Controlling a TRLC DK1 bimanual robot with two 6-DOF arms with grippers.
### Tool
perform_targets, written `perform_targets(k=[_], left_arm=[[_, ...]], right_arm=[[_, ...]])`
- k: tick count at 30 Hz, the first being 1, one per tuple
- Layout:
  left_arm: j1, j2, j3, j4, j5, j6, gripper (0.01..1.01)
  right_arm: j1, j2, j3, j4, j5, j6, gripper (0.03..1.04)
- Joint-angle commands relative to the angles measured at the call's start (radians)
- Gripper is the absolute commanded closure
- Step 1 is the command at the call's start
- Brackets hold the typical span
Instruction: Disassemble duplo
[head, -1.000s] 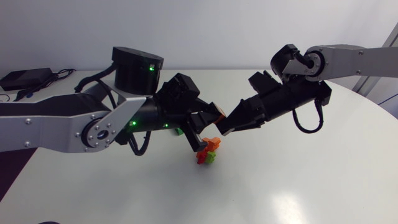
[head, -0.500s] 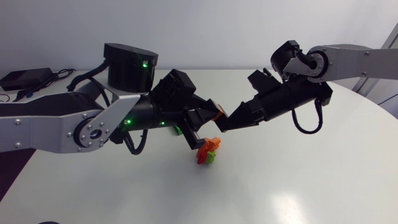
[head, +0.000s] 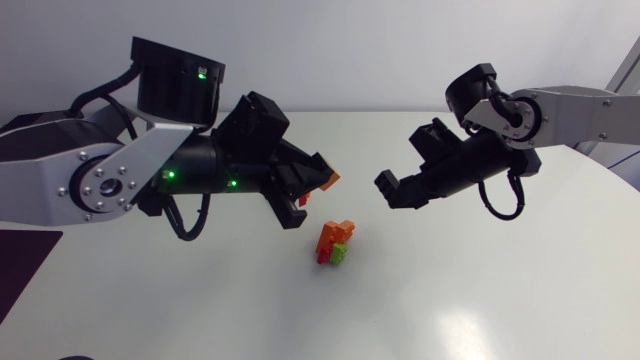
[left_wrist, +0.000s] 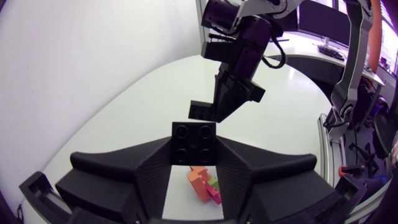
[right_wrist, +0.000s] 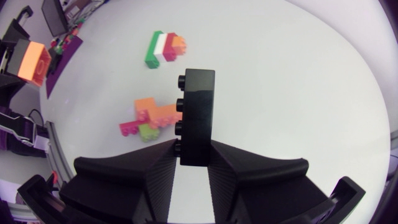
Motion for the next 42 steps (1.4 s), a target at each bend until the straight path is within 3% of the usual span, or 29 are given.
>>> perform_targets(k=[1, 6, 13, 15, 18, 19, 20, 23, 29, 31, 34, 38, 42], left_arm=[[0.008, 0.013, -0.009, -0.016, -0.019, 0.039, 0.716], [0.011, 0.005, -0.045, -0.02, -0.022, 0.067, 0.708], [-0.004, -0.016, -0.075, -0.014, -0.011, 0.067, 0.705], [-0.006, -0.026, -0.073, -0.02, 0.013, 0.064, 0.705], [0.014, -0.018, -0.038, -0.079, 0.104, 0.055, 0.705], [0.026, -0.012, -0.022, -0.105, 0.139, 0.055, 0.705], [0.034, -0.004, -0.01, -0.122, 0.167, 0.055, 0.705], [0.063, 0.019, 0.027, -0.178, 0.257, 0.068, 0.705], [0.125, 0.085, 0.113, -0.292, 0.438, 0.124, 0.707], [0.123, 0.108, 0.139, -0.335, 0.481, 0.151, 0.705], [0.103, 0.136, 0.185, -0.459, 0.516, 0.251, 0.707], [0.082, 0.142, 0.203, -0.519, 0.541, 0.311, 0.707], [0.069, 0.145, 0.206, -0.531, 0.559, 0.335, 0.708]], right_arm=[[0.001, 0.036, -0.067, 0.002, 0.074, 0.015, 0.79], [0.011, 0.119, -0.139, 0.065, 0.185, 0.01, 0.78], [0.028, 0.231, -0.163, 0.098, 0.188, 0.01, 0.76], [0.031, 0.226, -0.165, 0.097, 0.185, 0.008, 0.59], [0.03, 0.185, -0.165, 0.078, 0.18, -0.007, 0.18], [0.028, 0.16, -0.168, 0.078, 0.173, -0.015, 0.08], [0.022, 0.131, -0.174, 0.078, 0.16, -0.031, 0.06], [-0.016, 0.024, -0.191, 0.066, 0.053, -0.096, 0.06], [-0.094, -0.191, -0.232, 0.014, -0.311, -0.284, 0.07], [-0.097, -0.215, -0.217, -0.057, -0.397, -0.357, 0.07], [-0.082, -0.223, -0.18, -0.19, -0.484, -0.478, 0.07], [-0.065, -0.217, -0.128, -0.348, -0.602, -0.619, 0.07], [-0.035, -0.197, -0.087, -0.393, -0.662, -0.634, 0.07]])
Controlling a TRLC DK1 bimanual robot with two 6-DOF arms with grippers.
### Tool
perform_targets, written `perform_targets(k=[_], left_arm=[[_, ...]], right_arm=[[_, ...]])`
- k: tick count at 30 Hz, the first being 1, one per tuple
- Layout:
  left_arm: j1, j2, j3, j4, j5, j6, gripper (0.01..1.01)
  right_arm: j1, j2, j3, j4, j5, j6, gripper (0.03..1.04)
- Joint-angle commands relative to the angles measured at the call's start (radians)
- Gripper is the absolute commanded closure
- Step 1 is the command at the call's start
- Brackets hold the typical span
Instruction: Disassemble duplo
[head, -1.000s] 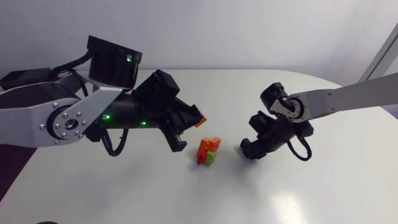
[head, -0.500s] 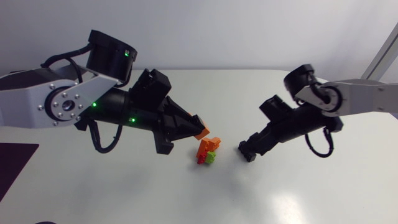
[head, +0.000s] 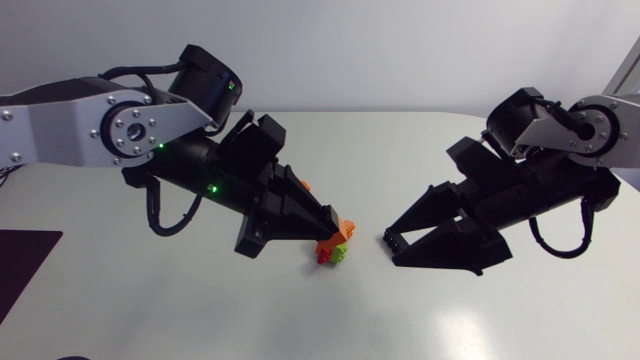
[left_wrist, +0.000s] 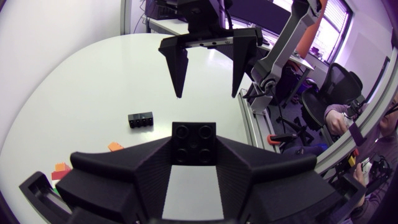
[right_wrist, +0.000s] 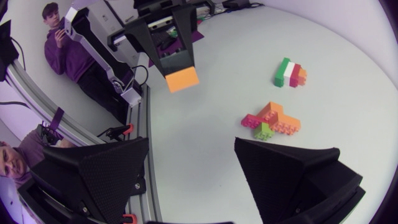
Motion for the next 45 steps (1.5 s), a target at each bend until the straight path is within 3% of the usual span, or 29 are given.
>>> perform_targets(k=[1, 9, 17, 23, 34, 43, 45], left_arm=[[-0.01, 0.023, 0.036, -0.011, 0.021, 0.048, 0.708], [-0.035, 0.052, 0.093, -0.083, 0.106, 0.058, 0.711], [-0.07, 0.046, 0.1, -0.113, 0.121, 0.055, 0.713], [-0.07, 0.063, 0.096, -0.111, 0.121, 0.064, 0.713], [-0.061, 0.083, 0.087, -0.103, 0.118, 0.075, 0.713], [-0.076, 0.08, 0.093, -0.103, 0.118, 0.071, 0.713], [-0.079, 0.08, 0.09, -0.103, 0.118, 0.07, 0.713]], right_arm=[[0.031, 0.032, 0.042, -0.033, -0.026, -0.057, 0.07], [0.114, 0.037, 0.059, -0.013, -0.017, -0.035, 0.1], [0.171, -0.031, -0.004, 0.168, 0.058, 0.107, 0.1], [0.181, -0.046, -0.004, 0.171, 0.056, 0.123, 0.16], [0.203, -0.078, -0.022, 0.17, 0.058, 0.133, 0.17], [0.237, -0.089, -0.048, 0.186, 0.058, 0.137, 0.61], [0.237, -0.092, -0.054, 0.191, 0.058, 0.135, 0.63]])
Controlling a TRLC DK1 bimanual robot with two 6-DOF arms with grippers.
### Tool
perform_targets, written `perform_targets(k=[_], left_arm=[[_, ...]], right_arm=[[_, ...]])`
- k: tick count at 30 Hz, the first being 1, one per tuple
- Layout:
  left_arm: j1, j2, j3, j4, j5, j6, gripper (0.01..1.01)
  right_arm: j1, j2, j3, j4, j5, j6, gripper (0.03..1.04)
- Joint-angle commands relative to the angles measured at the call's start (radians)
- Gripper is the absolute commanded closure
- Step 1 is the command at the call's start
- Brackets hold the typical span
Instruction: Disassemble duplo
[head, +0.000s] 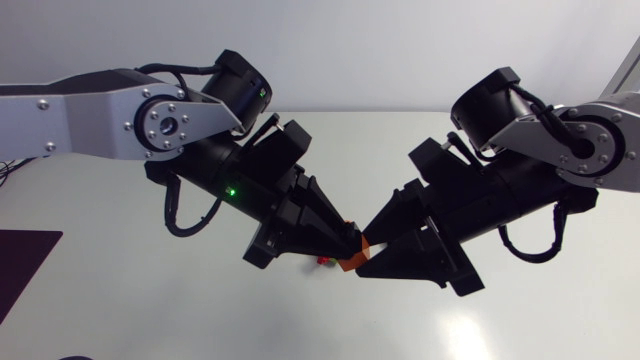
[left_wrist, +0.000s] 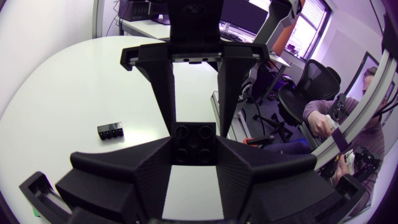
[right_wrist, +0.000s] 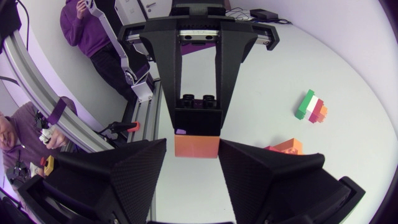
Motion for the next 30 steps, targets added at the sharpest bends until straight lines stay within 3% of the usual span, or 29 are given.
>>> perform_targets(k=[1, 9, 13, 16, 23, 26, 30], left_arm=[[-0.011, 0.01, 0.014, -0.004, 0.015, 0.018, 0.713], [-0.02, 0.006, 0.018, -0.004, 0.016, -0.007, 0.7], [-0.017, 0.0, 0.028, -0.011, 0.016, -0.019, 0.528], [-0.011, -0.01, 0.029, -0.016, 0.015, -0.018, 0.516], [-0.011, -0.019, 0.023, -0.03, 0.015, -0.01, 0.528], [-0.008, -0.022, 0.023, -0.031, 0.016, -0.01, 0.702], [-0.008, -0.025, 0.023, -0.074, 0.022, 0.027, 0.731]], right_arm=[[0.005, -0.017, -0.033, 0.011, -0.004, 0.013, 0.66], [0.007, -0.031, -0.059, 0.074, 0.016, 0.054, 0.76], [0.027, -0.043, -0.076, 0.091, 0.045, 0.061, 0.77], [0.031, -0.049, -0.078, 0.099, 0.054, 0.067, 0.77], [0.033, -0.061, -0.081, 0.1, 0.059, 0.074, 0.76], [0.04, -0.066, -0.087, 0.1, 0.061, 0.074, 0.76], [0.054, -0.077, -0.096, 0.102, 0.071, 0.073, 0.76]])
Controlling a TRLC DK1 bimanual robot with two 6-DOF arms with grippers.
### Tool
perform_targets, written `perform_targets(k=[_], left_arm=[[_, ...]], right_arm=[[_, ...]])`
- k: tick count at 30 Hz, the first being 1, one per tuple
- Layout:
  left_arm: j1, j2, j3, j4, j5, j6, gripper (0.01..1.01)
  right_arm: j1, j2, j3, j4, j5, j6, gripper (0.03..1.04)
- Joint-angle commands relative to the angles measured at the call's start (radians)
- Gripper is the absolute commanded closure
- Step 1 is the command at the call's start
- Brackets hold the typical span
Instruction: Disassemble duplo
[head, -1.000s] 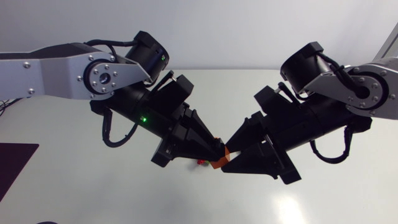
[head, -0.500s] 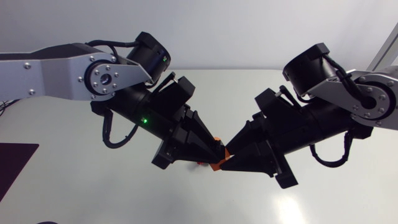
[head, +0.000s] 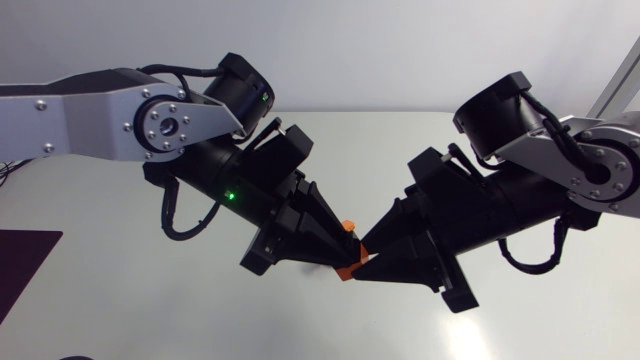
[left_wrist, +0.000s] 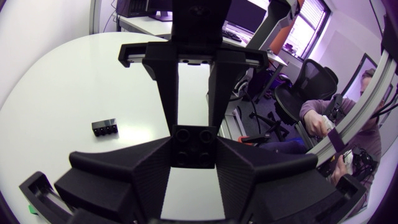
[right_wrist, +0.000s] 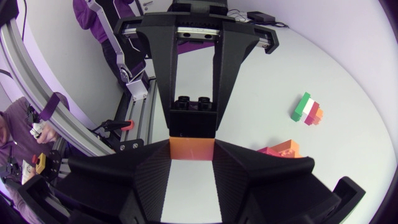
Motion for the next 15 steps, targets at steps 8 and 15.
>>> perform_targets(k=[8, 15], left_arm=[[-0.003, -0.008, 0.107, -0.28, 0.079, 0.203, 0.756], [0.089, -0.002, 0.114, -0.177, -0.097, 0.133, 0.739]], right_arm=[[0.061, -0.027, -0.08, 0.037, 0.125, -0.035, 0.76], [0.015, -0.022, -0.07, 0.076, 0.231, -0.022, 0.76]])
